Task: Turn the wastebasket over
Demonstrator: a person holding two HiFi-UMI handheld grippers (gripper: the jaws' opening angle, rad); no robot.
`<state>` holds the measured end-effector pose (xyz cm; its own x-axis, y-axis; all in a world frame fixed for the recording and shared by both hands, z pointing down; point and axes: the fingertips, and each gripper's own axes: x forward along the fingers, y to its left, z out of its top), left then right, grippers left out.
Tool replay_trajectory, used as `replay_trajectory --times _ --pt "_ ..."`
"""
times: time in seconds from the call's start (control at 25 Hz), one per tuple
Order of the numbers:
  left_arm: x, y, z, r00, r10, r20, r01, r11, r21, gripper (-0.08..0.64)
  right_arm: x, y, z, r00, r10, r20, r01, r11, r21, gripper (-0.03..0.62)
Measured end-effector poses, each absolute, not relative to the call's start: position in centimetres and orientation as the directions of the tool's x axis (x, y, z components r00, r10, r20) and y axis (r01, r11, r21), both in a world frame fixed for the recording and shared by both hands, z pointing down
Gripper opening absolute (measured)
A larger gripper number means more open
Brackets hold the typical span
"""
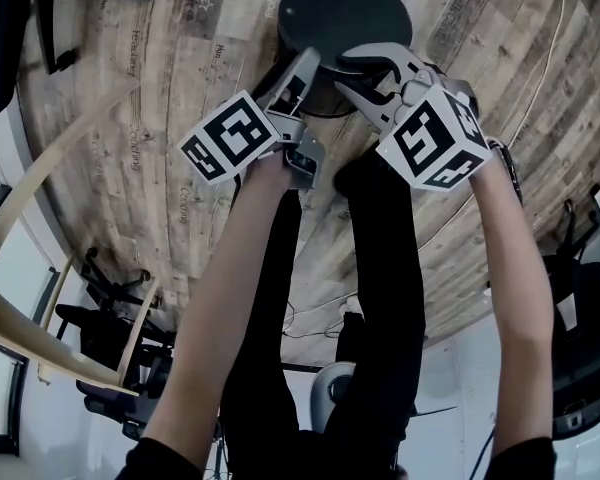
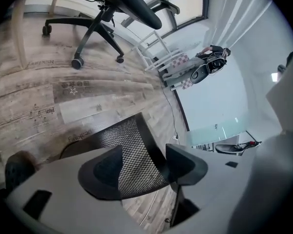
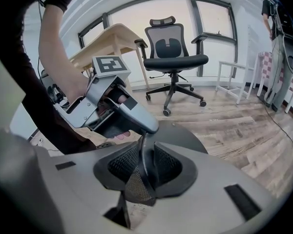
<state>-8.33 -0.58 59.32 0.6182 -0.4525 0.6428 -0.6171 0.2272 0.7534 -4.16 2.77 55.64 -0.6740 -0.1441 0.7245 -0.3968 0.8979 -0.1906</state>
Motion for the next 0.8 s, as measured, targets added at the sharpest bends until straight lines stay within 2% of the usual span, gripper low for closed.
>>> replay_trajectory --times 0.08,0.2,0.32,0.52,0.64,0.8 --pt "-8.6 -0.8 59.5 0.615 -0.455 0.644 -0.612 0.239 0.754 0.287 -4.4 2.7 55.7 -0.677 -0.141 0.723 -0.401 0.894 -0.202 0.117" --pt "-8.6 -0.9 59.4 0.611 -0.458 0.646 -0.610 0.248 0.753 0.287 -4.1 2.2 54.9 -0.733 -0.150 0.664 -0.470 0.816 -0.336 0.147" --pt "-8.6 -1.0 59.4 0.611 -0.461 0.644 -0.607 0.251 0.754 0.285 -1.2 -0.3 54.7 -0.726 -0.281 0.628 -0.614 0.676 -0.407 0.163" --pt "-8.7 -1.0 59.4 0.611 -0.459 0.645 -0.609 0.247 0.753 0.285 5.3 -3.6 57.5 -0.577 -0.495 0.649 -0.816 0.386 -0.431 0.241" --pt "-8.6 -1.0 59.3 0.615 -0.453 0.645 -0.612 0.242 0.753 0.285 7.6 -4.1 59.4 -0.520 -0.524 0.675 -0.846 0.207 -0.491 0.276" --pt "-8.6 -0.8 59.4 0.621 -0.448 0.643 -0.611 0.237 0.756 0.287 7.4 -3.4 61.6 -0.547 -0.486 0.682 -0.796 0.047 -0.604 0.295"
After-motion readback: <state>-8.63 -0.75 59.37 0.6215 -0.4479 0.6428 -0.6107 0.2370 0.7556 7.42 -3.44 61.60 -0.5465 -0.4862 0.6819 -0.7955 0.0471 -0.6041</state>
